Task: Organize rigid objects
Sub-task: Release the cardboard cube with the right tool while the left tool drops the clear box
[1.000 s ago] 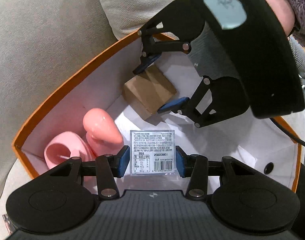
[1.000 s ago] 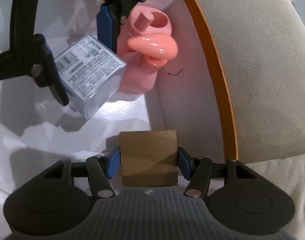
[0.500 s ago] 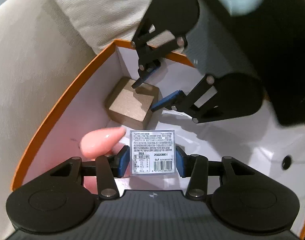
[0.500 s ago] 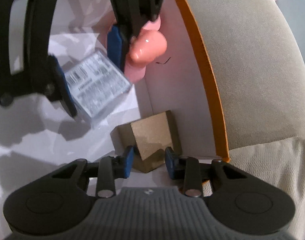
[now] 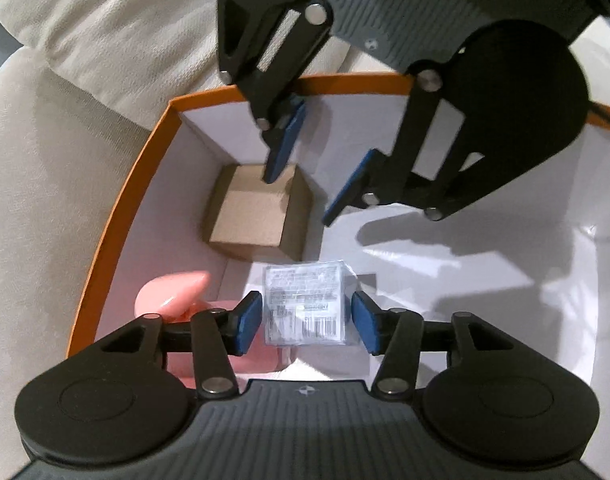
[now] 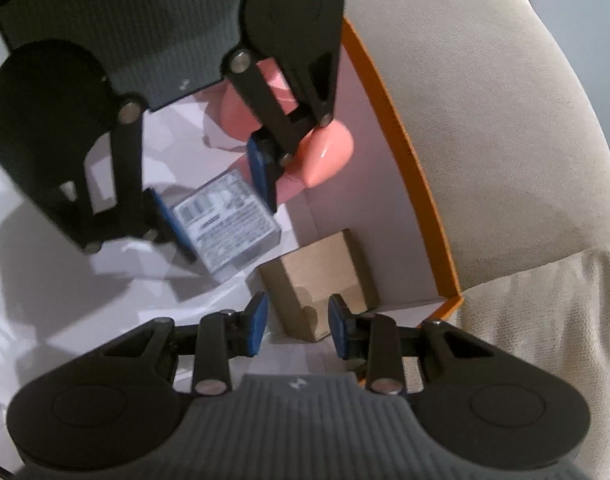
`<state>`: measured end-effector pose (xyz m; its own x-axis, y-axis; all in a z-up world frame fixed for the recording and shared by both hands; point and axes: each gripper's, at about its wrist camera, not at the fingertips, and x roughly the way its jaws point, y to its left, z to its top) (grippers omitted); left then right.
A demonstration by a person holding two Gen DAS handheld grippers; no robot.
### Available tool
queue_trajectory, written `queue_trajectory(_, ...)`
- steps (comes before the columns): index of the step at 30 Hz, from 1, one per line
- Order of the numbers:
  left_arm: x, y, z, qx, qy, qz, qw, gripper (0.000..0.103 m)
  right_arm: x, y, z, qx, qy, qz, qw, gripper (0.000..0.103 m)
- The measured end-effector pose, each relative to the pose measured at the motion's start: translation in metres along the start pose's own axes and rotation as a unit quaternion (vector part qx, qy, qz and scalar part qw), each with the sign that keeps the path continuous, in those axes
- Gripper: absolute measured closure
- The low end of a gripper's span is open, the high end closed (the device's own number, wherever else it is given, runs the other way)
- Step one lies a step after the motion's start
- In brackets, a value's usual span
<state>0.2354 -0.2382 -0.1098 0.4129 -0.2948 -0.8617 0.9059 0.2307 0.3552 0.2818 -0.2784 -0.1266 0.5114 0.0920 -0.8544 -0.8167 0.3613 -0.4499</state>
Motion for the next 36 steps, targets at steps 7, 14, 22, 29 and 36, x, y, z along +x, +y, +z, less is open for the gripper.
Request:
queue_trajectory(7,-0.015,0.017,-0.002,-0.069,0.004,-0.019,0.9974,0.033,-0.011,0.0,0.002,0.014,-0.01,0.017,1.0,0.069)
queue_trajectory(14,-0.029,0.038,-0.023,-0.181,0.0,-0.043,0.9826,0.037,-0.017,-0.021,0.015,0.129,-0.033,0.046,0.99,0.076)
queue_trajectory(22,-0.042,0.065,-0.044,-0.297,-0.011,-0.077,0.9516,0.062,0.004,-0.043,0.036,0.196,-0.015,0.05,0.979,0.092)
queue_trajectory(29,-0.03,0.07,-0.045,-0.302,-0.005,-0.082,0.9497,0.076,0.022,-0.05,0.045,0.198,-0.01,0.081,0.977,0.093)
queue_trajectory(36,-0.019,0.081,-0.045,-0.322,-0.016,-0.115,0.9396,0.08,0.03,-0.061,0.049,0.243,-0.013,0.114,0.963,0.103)
